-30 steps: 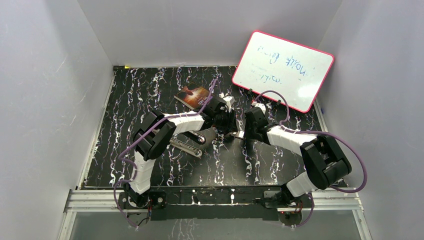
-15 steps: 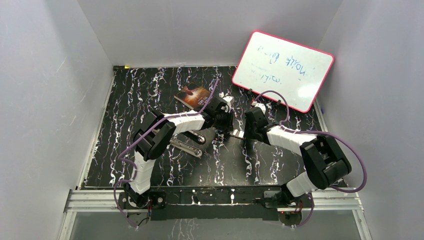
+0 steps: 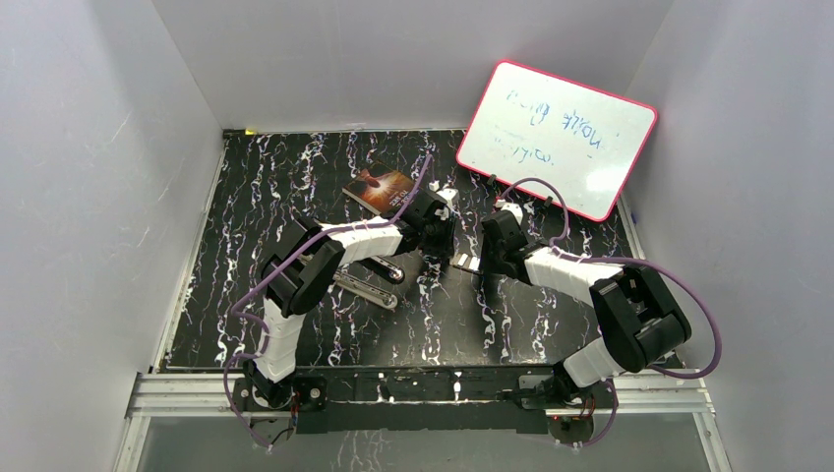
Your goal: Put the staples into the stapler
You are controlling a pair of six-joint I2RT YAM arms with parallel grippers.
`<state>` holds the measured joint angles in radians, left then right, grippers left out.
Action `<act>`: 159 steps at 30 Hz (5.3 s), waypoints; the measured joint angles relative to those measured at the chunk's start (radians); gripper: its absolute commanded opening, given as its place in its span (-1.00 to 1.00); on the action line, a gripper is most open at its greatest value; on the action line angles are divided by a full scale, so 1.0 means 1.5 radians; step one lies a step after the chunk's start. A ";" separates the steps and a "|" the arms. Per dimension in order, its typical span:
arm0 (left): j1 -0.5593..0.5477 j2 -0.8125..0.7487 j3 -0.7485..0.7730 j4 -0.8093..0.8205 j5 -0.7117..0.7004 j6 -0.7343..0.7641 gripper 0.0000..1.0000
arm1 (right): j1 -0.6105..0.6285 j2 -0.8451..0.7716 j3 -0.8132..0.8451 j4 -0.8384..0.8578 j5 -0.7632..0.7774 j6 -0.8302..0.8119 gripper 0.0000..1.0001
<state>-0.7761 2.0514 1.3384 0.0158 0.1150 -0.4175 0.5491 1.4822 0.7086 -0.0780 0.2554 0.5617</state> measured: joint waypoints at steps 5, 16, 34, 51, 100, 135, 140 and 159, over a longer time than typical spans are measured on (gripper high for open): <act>0.000 0.000 0.000 -0.003 -0.005 0.006 -0.82 | 0.000 0.001 0.000 0.002 0.000 0.000 -0.48; 0.001 0.000 -0.001 -0.007 0.010 0.009 -0.96 | 0.000 0.002 0.000 0.004 0.001 0.000 -0.48; -0.003 -0.002 -0.014 0.015 0.050 -0.005 -0.70 | -0.004 0.002 0.000 0.004 0.017 -0.001 -0.48; -0.004 -0.003 -0.019 0.027 0.060 -0.027 -0.55 | -0.004 0.002 0.000 0.004 0.020 -0.001 -0.48; -0.021 -0.020 -0.049 0.037 0.054 -0.074 -0.67 | -0.004 0.002 0.000 0.005 0.017 -0.001 -0.47; -0.025 -0.022 -0.038 0.031 0.033 -0.079 -0.26 | -0.004 0.002 0.000 0.004 0.020 -0.001 -0.43; -0.025 -0.022 -0.027 0.011 0.019 -0.079 -0.27 | -0.004 0.002 0.000 0.004 0.020 -0.001 -0.43; -0.061 -0.009 0.026 -0.070 -0.061 -0.054 -0.60 | -0.004 0.002 0.000 0.004 0.020 -0.001 -0.43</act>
<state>-0.8680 2.0380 1.3781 -0.0898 0.0242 -0.4988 0.5434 1.4857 0.7086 -0.0715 0.2852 0.5606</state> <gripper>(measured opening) 0.245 0.283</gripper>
